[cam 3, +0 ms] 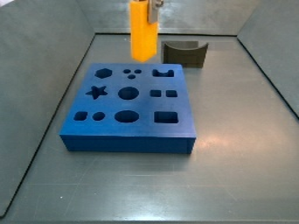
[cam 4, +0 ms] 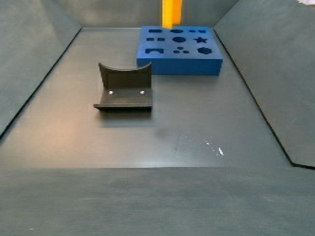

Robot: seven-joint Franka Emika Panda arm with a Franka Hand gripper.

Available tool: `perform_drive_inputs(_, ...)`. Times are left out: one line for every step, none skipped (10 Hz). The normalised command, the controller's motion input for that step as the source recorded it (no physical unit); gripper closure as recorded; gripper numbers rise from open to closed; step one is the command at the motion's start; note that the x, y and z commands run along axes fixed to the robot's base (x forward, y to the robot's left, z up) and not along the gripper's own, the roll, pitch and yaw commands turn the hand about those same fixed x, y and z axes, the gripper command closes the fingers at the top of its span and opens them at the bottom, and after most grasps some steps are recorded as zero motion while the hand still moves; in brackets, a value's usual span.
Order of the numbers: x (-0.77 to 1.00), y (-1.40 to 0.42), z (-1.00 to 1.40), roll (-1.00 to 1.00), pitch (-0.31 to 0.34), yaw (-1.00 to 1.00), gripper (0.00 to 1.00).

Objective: Insert the arch object.

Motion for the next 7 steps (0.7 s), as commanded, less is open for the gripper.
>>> perform_drive_inputs(0.21,0.08,-0.17,-0.09,-0.074,-0.91,1.00)
perform_drive_inputs(0.21,0.08,-0.17,-0.09,-0.076,-0.90,1.00)
perform_drive_inputs(0.21,0.08,-0.18,-0.08,-0.070,-0.91,1.00)
perform_drive_inputs(0.18,0.08,-0.19,-0.04,-0.051,-0.94,1.00)
perform_drive_inputs(0.18,0.10,-0.21,0.00,-0.039,-0.95,1.00)
perform_drive_inputs(0.20,0.11,-0.23,0.00,-0.027,-0.94,1.00)
perform_drive_inputs(0.20,0.11,-0.24,0.00,-0.020,-0.94,1.00)
